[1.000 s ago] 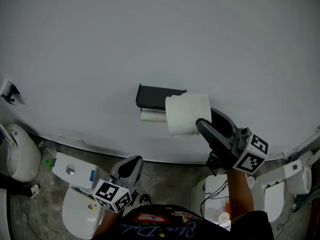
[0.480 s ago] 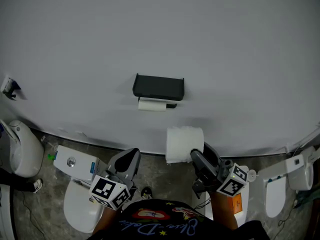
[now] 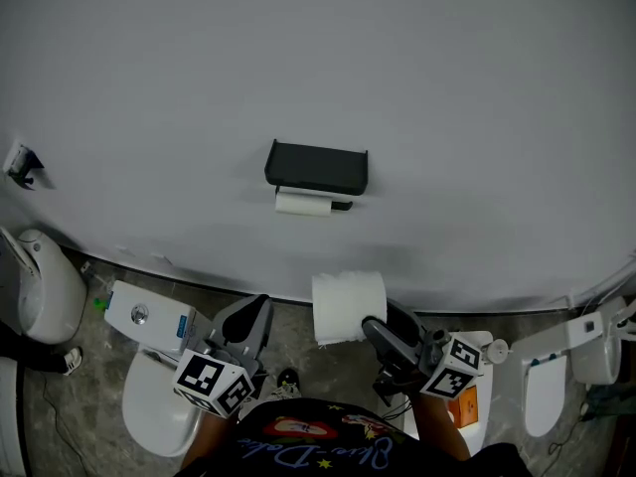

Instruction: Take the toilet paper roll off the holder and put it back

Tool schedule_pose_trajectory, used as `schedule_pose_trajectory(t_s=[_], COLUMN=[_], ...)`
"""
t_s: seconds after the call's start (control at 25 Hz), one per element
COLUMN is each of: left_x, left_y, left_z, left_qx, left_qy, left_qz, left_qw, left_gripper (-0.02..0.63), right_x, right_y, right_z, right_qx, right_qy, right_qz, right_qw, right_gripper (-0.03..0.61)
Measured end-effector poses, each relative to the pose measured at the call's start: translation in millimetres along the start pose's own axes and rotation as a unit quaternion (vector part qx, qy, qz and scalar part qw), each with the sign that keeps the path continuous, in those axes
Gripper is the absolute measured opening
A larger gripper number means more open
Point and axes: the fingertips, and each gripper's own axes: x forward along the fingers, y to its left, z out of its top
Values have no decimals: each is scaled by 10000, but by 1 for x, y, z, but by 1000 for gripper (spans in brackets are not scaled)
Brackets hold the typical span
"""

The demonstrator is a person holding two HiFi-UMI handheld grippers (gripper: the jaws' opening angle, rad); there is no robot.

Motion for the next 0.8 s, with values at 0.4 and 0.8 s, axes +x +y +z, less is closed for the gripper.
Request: schedule_pose_trajectory(t_s=[0.4,0.8], left_x=[-3,-8], left_y=[0,7], left_z=[4,4], left_qx=[101,65], left_qy=[-72,-70], left_qz=[107,180], left_qw=[9999,9998], left_gripper=[-2,-2], right_x=[7,73], right_y=[-5,7], right_z=[1,93], right_qx=[22,-2074], right_qy=[94,637], right_qz=[-25,115], right_qw=[10000,9761], right_gripper=[202,202])
